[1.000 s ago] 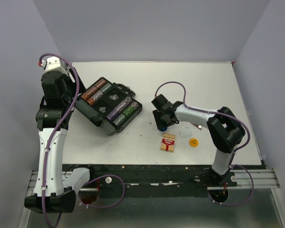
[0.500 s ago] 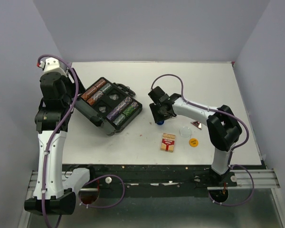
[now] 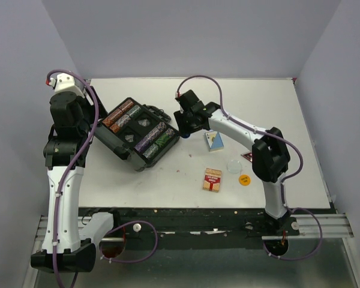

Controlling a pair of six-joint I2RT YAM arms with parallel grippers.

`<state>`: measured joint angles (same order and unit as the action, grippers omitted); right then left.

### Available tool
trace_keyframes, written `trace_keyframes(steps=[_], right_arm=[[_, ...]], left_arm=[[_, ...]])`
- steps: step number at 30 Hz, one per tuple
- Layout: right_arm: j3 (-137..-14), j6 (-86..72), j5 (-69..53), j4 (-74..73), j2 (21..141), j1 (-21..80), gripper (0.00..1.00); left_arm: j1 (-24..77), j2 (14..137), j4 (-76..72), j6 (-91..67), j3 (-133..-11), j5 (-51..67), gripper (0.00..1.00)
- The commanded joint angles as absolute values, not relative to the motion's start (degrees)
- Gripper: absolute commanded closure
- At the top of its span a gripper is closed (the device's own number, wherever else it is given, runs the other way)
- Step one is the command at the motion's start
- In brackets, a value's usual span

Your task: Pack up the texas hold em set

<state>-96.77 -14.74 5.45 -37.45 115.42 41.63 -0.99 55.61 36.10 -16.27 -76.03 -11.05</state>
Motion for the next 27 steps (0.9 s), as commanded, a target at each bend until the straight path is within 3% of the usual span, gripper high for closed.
trace_keyframes(steps=[1,13,27], right_arm=[[-106.23,-12.83,1.5,-36.56,121.62,42.54,0.62],[-130.51,-12.65,-2.28,-34.72,138.24,44.91,0.62],[-138.24,-14.15,-6.06,-26.11,148.09,45.7,0.62]], left_arm=[[-0.88,55.28,36.12,-15.64,-75.41,-11.16,0.16],[-0.88,55.63,36.47,-15.29,-75.85,-10.2,0.16],[-0.88,55.9,36.12,-15.82,-74.36,-7.56,0.16]])
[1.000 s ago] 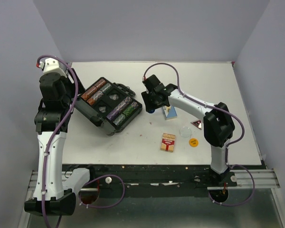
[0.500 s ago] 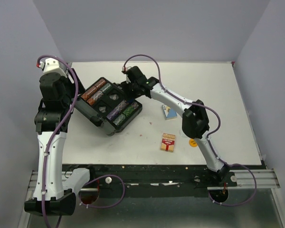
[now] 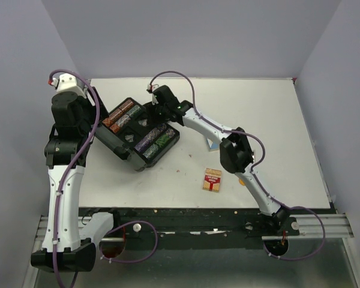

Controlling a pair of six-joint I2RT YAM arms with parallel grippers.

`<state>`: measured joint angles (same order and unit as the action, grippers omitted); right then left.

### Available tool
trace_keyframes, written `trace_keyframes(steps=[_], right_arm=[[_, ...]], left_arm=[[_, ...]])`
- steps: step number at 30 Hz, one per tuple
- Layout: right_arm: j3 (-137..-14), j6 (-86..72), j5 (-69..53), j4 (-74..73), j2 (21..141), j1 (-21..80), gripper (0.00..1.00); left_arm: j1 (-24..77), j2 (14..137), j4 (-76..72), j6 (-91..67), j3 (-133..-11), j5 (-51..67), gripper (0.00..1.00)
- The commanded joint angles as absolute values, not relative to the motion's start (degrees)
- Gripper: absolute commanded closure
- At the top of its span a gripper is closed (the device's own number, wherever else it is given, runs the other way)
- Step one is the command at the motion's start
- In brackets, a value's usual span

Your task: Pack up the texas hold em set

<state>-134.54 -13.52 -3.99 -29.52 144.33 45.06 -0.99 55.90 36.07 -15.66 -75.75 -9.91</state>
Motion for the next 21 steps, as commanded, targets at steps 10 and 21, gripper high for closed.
trace_keyframes(steps=[10,21], right_arm=[[-139.31,-14.33,-6.07,-23.73,151.96,46.58,0.63],[-140.71,-15.12,-6.5,-20.74,155.3,46.49,0.64]], left_arm=[[-0.88,55.63,35.33,-14.15,-72.95,-7.39,0.16],[-0.79,55.72,35.33,-14.41,-72.77,-6.86,0.16]])
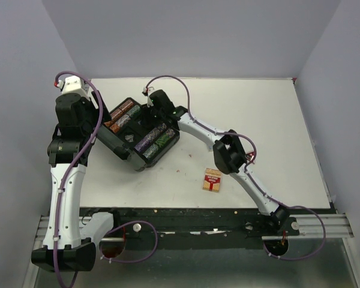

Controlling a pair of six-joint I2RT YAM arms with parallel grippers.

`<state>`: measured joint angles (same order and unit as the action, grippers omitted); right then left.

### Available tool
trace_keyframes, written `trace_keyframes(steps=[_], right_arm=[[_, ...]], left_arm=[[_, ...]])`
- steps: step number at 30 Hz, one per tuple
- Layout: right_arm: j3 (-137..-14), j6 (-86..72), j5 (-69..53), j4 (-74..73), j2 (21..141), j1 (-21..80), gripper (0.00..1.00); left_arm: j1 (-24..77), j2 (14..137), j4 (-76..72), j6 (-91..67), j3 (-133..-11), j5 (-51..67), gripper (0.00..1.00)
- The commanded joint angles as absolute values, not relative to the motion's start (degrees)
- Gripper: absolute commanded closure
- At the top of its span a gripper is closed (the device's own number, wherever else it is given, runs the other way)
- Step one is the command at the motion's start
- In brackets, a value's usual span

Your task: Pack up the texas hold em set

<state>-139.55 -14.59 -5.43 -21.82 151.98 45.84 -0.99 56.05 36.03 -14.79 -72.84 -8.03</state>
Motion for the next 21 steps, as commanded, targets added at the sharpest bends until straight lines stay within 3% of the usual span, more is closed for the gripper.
trace_keyframes(steps=[1,6,15,21], right_arm=[[-140.71,-15.2,-6.59,-20.66,155.56,46.49,0.64],[-140.45,-14.59,-5.72,-21.44,155.57,46.58,0.57],[-142.03,-13.36,-4.13,-23.2,154.34,46.14,0.28],[-143.17,-12.92,-4.22,-23.73,153.72,46.06,0.21]], left_arm=[[-0.88,55.64,35.33,-14.5,-72.69,-6.77,0.16],[-0.88,55.63,35.33,-14.68,-72.95,-6.59,0.16],[-0.88,55.28,35.6,-14.33,-72.69,-7.03,0.16],[-0.79,55.28,35.51,-14.33,-72.86,-6.94,0.16]])
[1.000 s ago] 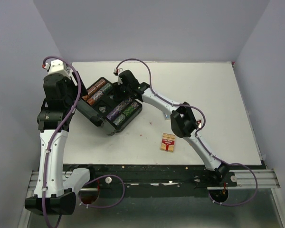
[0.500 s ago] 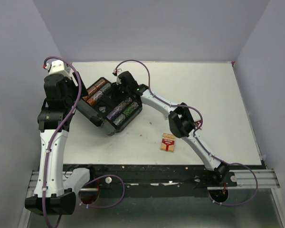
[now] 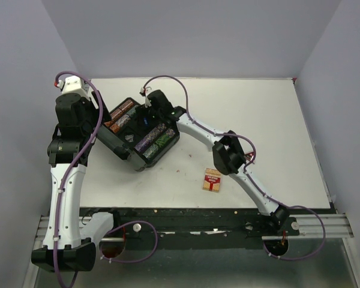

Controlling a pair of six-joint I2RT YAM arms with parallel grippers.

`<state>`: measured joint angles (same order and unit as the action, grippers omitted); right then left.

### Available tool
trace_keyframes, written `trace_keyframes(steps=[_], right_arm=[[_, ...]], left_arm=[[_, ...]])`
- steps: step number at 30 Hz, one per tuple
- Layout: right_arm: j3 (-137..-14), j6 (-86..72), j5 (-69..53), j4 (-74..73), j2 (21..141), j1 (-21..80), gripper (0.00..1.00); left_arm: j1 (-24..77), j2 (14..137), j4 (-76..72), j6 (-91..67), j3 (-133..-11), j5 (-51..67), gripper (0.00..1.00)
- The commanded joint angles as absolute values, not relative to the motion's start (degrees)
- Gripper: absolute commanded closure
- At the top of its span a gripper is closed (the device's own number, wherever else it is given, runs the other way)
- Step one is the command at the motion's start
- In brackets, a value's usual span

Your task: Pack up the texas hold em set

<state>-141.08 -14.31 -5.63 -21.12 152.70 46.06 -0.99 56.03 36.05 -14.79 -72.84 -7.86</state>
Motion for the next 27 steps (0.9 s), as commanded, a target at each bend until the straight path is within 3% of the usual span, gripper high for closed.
trace_keyframes(steps=[1,10,18,27], right_arm=[[-143.43,-12.83,-4.31,-23.73,153.63,46.05,0.21],[-146.51,-12.48,-3.69,-24.61,151.26,45.7,0.15],[-145.73,-11.61,-2.81,-24.87,151.52,45.44,0.22],[-141.26,-7.56,3.86,-26.63,144.6,44.83,0.17]], left_arm=[[-0.88,55.37,35.51,-14.33,-73.04,-6.94,0.16],[-0.88,55.2,35.86,-14.41,-73.3,-7.03,0.16],[-0.79,55.11,35.95,-14.24,-73.39,-7.38,0.16],[-0.79,55.28,35.86,-14.15,-73.13,-7.73,0.16]])
